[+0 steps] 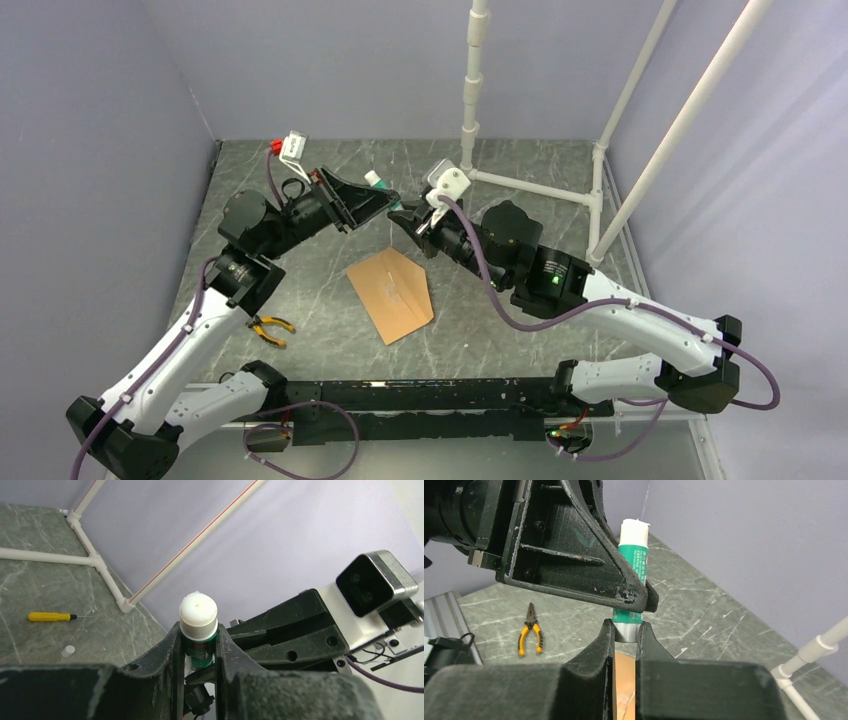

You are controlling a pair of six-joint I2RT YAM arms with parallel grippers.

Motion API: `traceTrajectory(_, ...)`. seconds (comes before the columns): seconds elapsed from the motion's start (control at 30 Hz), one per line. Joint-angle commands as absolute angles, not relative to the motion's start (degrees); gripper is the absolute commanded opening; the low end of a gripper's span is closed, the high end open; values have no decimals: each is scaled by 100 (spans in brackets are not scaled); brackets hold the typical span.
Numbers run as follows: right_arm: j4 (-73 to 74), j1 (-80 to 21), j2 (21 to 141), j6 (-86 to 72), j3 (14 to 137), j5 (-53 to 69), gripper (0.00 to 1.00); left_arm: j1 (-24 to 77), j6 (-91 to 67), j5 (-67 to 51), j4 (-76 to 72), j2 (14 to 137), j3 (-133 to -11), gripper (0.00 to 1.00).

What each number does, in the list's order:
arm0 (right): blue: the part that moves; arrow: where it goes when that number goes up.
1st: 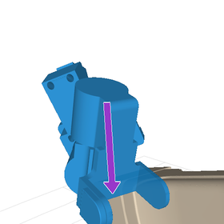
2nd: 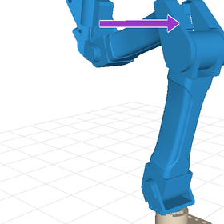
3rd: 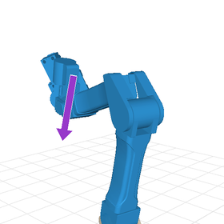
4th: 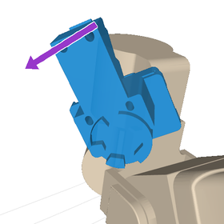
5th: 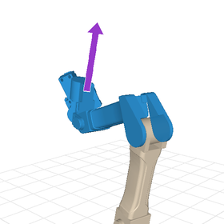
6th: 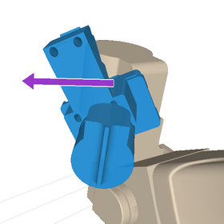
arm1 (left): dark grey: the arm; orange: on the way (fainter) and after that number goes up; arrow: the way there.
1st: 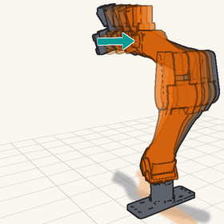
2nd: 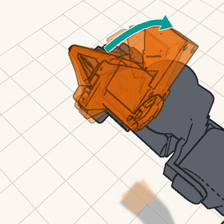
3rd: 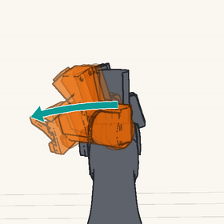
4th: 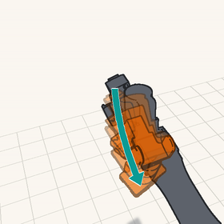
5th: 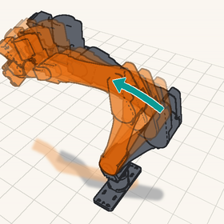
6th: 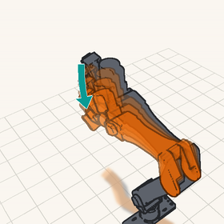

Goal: Place the letter into the envelope and seal it

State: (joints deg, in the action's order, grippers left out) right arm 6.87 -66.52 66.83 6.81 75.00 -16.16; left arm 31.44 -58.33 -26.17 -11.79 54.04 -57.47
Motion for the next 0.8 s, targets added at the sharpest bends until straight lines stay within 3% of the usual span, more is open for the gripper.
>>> traceTrajectory(0.0,637,-6611,6502,78,7842,-1224,0,3139,-5660,-3146,-1847,5247,-5607,2)
traceTrajectory(0.13,1056,-6073,6261,-1985,8110,95,0,3143,-5107,-3780,-2818,5082,-5248,2)
traceTrajectory(0.23,368,-5785,5921,-2917,7717,1336,0,3145,-4870,-4008,-3372,4945,-4999,2)
traceTrajectory(0.4,-718,-5739,5576,-3660,7252,2485,0,3142,-5189,-4296,-4395,4993,-4884,2)
traceTrajectory(0.53,-733,-5748,5509,-3335,7254,2679,0,3141,-5460,-4310,-4708,5079,-4914,2)
traceTrajectory(0.67,-130,-5800,5357,-2219,7184,1967,56,3146,-5722,-3920,-4390,5020,-4981,2)
traceTrajectory(0.77,-146,-5899,5189,-1081,6866,1236,68,3144,-6042,-3370,-3717,4926,-5124,2)
